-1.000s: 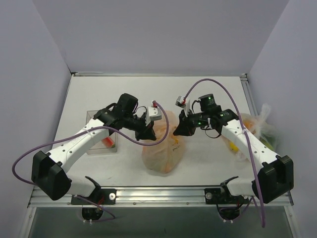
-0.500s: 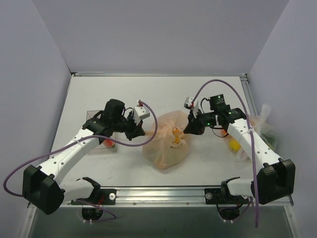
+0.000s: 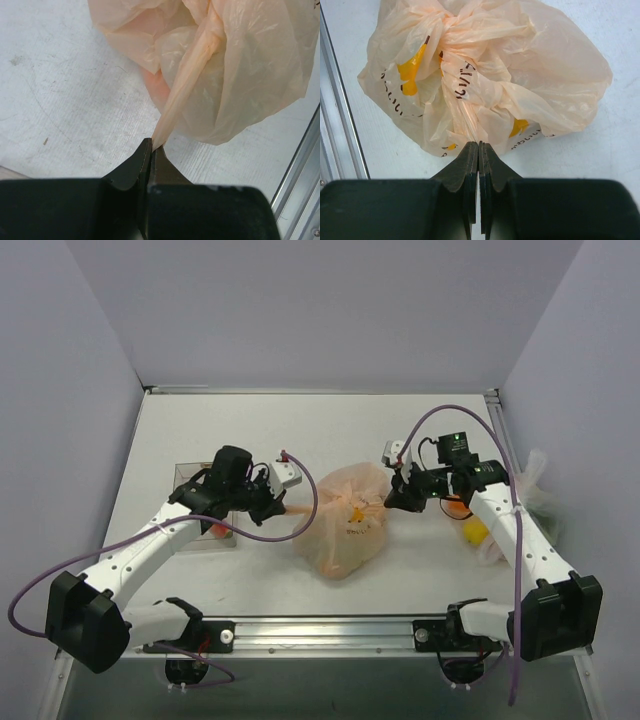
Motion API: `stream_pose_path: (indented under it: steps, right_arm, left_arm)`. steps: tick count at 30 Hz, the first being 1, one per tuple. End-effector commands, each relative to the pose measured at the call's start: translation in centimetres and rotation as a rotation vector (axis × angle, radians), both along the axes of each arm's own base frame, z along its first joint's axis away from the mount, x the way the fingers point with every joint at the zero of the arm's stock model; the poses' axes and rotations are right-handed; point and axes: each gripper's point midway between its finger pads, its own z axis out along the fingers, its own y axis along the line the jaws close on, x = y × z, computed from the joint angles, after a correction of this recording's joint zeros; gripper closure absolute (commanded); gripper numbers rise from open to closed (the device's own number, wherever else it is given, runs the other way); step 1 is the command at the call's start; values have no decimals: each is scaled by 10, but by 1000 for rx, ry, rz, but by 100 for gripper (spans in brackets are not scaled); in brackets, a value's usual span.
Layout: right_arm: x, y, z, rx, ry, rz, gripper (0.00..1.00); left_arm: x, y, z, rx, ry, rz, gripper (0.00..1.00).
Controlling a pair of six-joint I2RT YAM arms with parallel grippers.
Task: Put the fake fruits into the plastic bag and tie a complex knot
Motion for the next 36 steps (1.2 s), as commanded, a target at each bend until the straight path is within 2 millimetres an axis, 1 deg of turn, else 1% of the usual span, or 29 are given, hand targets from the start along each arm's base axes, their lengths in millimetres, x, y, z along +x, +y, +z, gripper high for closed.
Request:
stream_pose_path:
  steps: [1,2,3,5,8,9,12,14,15,16,17,18,19,20,21,22,23,24,27,28,29,31,32,33,34,36]
  right_arm:
    - [8,-34,9,-98,-51,-101,100]
    - [12,-32,24,-79,-80,-107,100]
    - [11,-29,30,-59,-82,-106,100]
    - [10,-29,37,-52,-93,-108,100]
    - [8,-34,24,-93,-92,-94,100]
    - [4,-37,12,-109,-68,-92,100]
    - [-5,-35,-5,-111,-23,-72,100]
    - [-9,-30,-12,-106,6,-54,100]
    - [-13,-26,-14,-106,21,-43,100]
    - [-14,-23,-14,-106,23,-34,100]
    - [-14,-21,-12,-108,21,-29,100]
    - [-16,-17,-10,-107,21,-25,98]
    - [-15,-16,-6,-107,11,-27,80]
    - [-15,-15,-1,-105,0,-30,71]
    - [-15,-15,1,-106,-3,-36,60]
    - [-16,-14,4,-110,-13,-29,47]
    - [-16,-16,5,-122,-27,-34,44]
    - [-16,-15,5,-132,-32,-30,43]
    - [-13,-16,0,-176,-45,-22,41]
    - [-11,-16,-1,-187,-46,-23,36]
    - [-9,-15,-1,-195,-53,-15,34]
    - [-4,-15,-3,-217,-57,-17,21]
    - [-2,-13,-8,-228,-42,-10,21]
    - [-1,-12,-8,-236,-46,-8,22]
    - [-1,-12,-10,-247,-44,-2,26]
    - [-2,-9,-17,-261,-32,21,32]
  left_arm:
    - [19,33,8,112,-67,104,100]
    - [18,32,15,96,-80,101,100]
    - [19,31,20,85,-92,101,100]
    - [19,32,25,81,-101,104,100]
    - [20,37,22,92,-100,108,100]
    - [20,40,21,95,-96,117,100]
    - [18,43,13,89,-66,121,100]
    - [11,38,9,67,-39,87,100]
    - [6,32,11,38,-29,54,100]
    - [-2,22,14,-12,-4,1,97]
    - [-7,16,19,-42,4,-31,91]
    - [-9,11,23,-68,4,-58,82]
    - [-14,5,28,-99,11,-89,68]
    - [-13,2,34,-116,4,-94,59]
    - [-13,-1,40,-134,0,-105,54]
    - [-14,-4,44,-149,-1,-121,48]
    - [-15,-6,49,-164,-6,-135,45]
    - [-15,-8,57,-178,-25,-148,43]
    - [-14,-12,67,-200,-44,-167,39]
    - [-14,-13,68,-204,-46,-177,37]
    - [-15,-13,69,-204,-52,-186,34]
    - [-14,-15,71,-203,-75,-208,30]
    - [-12,-16,71,-198,-77,-212,27]
    - [-9,-16,71,-193,-88,-217,25]
    - [-8,-17,74,-193,-95,-225,24]
    - [-5,-20,71,-175,-113,-256,20]
